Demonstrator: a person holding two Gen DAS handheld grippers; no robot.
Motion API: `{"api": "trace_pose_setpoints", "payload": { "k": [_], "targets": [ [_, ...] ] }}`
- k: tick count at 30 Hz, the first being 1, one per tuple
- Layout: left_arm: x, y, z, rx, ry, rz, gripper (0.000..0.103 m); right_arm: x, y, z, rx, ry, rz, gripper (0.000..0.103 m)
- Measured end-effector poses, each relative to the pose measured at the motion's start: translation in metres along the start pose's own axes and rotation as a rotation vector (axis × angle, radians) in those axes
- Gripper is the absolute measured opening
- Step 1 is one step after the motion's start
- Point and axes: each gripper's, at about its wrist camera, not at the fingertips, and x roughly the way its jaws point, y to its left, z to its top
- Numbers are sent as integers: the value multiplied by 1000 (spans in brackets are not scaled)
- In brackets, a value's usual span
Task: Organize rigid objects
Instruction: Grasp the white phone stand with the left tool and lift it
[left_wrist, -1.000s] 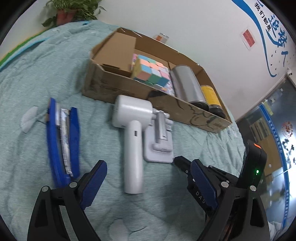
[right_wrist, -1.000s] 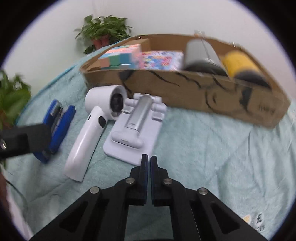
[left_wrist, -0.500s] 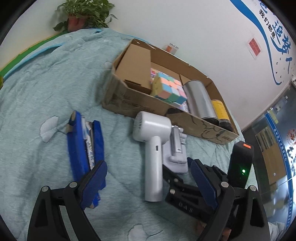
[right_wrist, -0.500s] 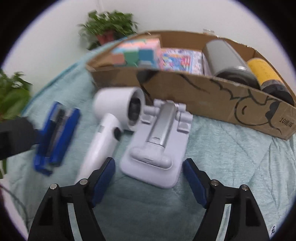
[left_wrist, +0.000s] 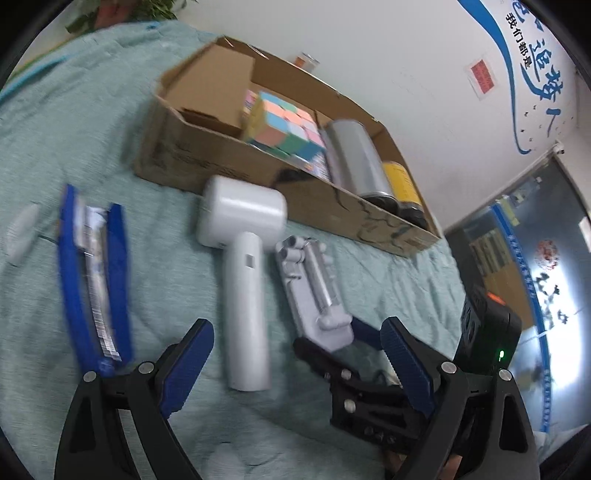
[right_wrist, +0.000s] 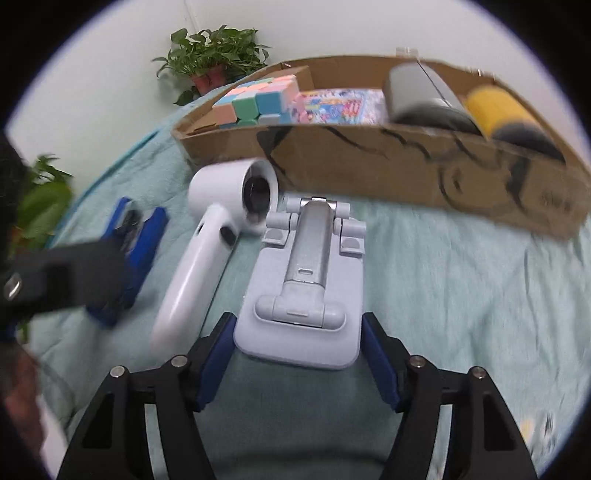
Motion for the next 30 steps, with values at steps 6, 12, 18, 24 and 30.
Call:
{"api": "trace_pose_setpoints", "payload": {
  "k": [6, 12, 18, 24, 30],
  "targets": [
    [20, -29, -7, 75, 38, -21, 92, -27, -18, -26, 112, 45, 149, 67],
    [25, -43, -10, 65, 106, -43, 66, -27, -39, -27, 282, 76, 299, 67],
    [50, -51, -18, 25, 177, -76, 46, -27, -46, -27, 297, 87, 337, 67],
    [62, -56, -22, 46, 188, -17, 31, -30, -46, -25, 253, 99, 322, 67],
    [58, -74, -12, 117, 150, -19, 26, -40, -42, -19, 194, 53, 303, 67]
  ]
}}
